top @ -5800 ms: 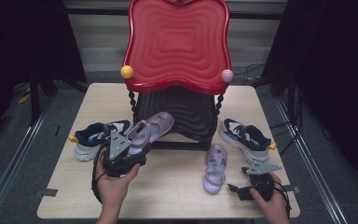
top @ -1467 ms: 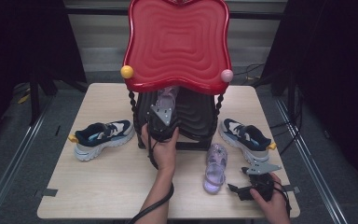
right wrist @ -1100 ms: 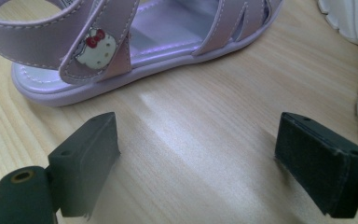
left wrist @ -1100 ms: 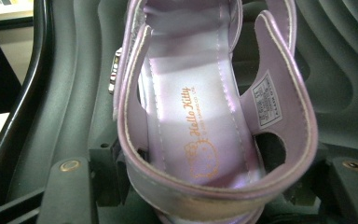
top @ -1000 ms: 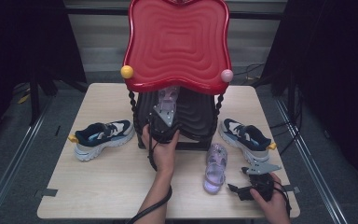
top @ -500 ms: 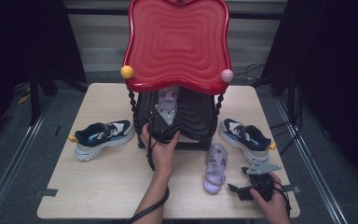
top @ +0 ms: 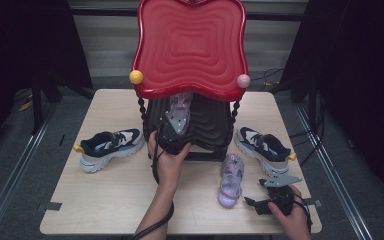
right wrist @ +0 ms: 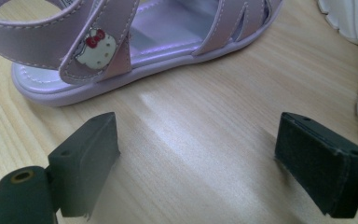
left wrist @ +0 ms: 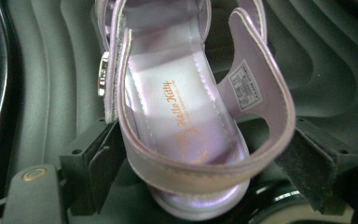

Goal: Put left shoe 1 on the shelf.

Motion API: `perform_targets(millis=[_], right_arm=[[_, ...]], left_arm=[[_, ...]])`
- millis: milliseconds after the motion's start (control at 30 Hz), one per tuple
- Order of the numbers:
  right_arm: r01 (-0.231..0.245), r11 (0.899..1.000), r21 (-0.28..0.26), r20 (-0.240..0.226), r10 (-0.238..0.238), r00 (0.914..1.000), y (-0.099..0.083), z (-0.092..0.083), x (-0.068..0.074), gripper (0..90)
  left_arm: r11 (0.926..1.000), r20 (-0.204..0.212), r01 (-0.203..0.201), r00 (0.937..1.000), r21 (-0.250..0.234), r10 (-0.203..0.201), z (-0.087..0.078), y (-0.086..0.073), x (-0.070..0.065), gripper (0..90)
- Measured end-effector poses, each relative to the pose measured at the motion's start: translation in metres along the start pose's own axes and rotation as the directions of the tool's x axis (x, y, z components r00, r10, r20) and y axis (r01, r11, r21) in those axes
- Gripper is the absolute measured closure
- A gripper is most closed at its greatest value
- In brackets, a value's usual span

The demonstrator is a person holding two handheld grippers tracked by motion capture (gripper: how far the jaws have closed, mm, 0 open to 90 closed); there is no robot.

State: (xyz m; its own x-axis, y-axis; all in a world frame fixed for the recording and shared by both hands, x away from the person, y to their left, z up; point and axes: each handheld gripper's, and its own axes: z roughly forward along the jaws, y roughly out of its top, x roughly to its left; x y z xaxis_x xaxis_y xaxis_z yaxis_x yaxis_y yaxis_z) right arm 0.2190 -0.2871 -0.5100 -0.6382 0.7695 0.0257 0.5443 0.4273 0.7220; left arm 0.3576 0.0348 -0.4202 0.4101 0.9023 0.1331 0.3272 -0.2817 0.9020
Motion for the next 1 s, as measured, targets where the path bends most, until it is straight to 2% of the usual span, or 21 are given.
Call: perform_targets(millis=[33,300,333,467,533,600,633,933,1000], right_arm=[[0.000,1.000,0.000,0.000,0.000,1.0000,0.000,0.000,0.000,12.8],[0.000,1.000,0.000,-0.001,0.000,1.0000,0.000,0.000,0.000,12.8],[0.000,1.000,0.000,0.000,0.000,1.0000,0.000,0.000,0.000,12.8],[0.000,1.000,0.000,-0.001,0.000,1.0000,0.000,0.000,0.000,12.8],[0.001,1.000,0.000,-0.001,-0.001,1.0000,0.000,0.000,0.000,12.8],[-0.002,1.000,0.001,0.000,0.002,1.0000,0.000,0.000,0.000,12.8],[-0.001,1.000,0.001,-0.001,0.001,1.0000,0.000,0.000,0.000,12.8],[-0.001,1.000,0.001,0.000,0.001,1.0000,0.000,0.000,0.000,12.8],[-0.001,1.000,0.001,0.000,0.001,1.0000,0.000,0.000,0.000,12.8]], left_arm=[[0.9999,0.003,0.012,0.9999,0.002,-0.012,-0.002,-0.001,0.001,17.7],[0.9995,0.036,-0.030,0.9989,0.014,0.029,-0.012,-0.005,0.002,17.7],[0.9994,0.050,-0.028,0.9984,0.017,0.028,-0.014,-0.006,0.002,17.7],[0.9986,0.059,-0.044,0.9973,0.030,0.043,-0.017,-0.009,0.003,17.7],[0.9988,0.075,-0.036,0.9966,0.034,0.034,-0.019,-0.011,0.005,17.7],[0.9984,0.074,-0.043,0.9964,0.036,0.040,-0.020,-0.012,0.005,17.7],[0.9973,0.083,-0.060,0.9949,0.043,0.057,-0.023,-0.014,0.006,17.7],[0.9959,0.114,-0.068,0.9916,0.059,0.061,-0.031,-0.024,0.011,17.7],[0.9952,0.131,-0.072,0.9893,0.067,0.063,-0.035,-0.026,0.012,17.7]])
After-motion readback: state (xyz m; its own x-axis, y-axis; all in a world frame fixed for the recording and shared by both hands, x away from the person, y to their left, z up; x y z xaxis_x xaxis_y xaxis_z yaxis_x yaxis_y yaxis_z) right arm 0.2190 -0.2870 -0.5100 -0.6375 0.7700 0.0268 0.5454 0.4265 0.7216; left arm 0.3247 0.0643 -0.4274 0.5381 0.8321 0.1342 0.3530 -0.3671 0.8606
